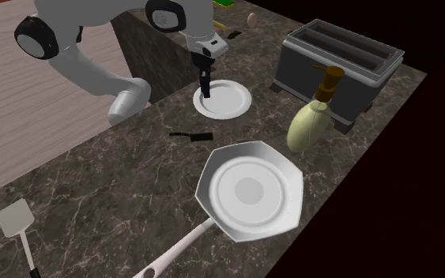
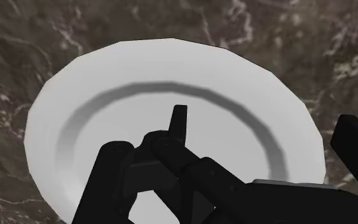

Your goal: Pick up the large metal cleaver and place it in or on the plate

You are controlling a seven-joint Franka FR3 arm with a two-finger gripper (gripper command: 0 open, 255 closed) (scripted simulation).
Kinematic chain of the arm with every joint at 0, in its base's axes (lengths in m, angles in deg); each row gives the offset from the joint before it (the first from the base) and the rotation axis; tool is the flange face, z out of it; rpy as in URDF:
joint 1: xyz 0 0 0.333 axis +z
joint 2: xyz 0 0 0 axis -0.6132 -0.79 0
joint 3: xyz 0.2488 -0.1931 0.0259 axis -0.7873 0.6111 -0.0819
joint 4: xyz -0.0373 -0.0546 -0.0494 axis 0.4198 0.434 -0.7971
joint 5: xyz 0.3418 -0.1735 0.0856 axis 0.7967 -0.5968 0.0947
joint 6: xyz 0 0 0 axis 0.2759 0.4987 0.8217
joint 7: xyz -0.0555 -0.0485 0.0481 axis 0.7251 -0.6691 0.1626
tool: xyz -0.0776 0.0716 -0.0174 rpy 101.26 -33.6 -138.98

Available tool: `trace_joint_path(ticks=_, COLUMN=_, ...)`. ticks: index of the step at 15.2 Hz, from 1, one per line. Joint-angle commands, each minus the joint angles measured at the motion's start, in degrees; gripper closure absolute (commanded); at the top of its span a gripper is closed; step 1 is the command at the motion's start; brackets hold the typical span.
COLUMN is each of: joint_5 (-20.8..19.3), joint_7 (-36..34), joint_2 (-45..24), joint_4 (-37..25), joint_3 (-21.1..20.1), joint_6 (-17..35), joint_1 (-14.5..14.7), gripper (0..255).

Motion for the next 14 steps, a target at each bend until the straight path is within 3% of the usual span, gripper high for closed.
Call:
trace_joint_path(ticks=1, joint_5=0.0, joint_7=0.0, joint_2=0.0, joint_4=0.0, joint_3=0.0, joint_6=0.0, joint_1=0.0, gripper=0)
trace_joint_path(ticks=14, joint_5=-9.4, joint_7=20.6, joint_2=-10.8, joint_4=-15.4, joint_3=16.4, joint_6=-10.2, joint_1=-3.9, gripper=0)
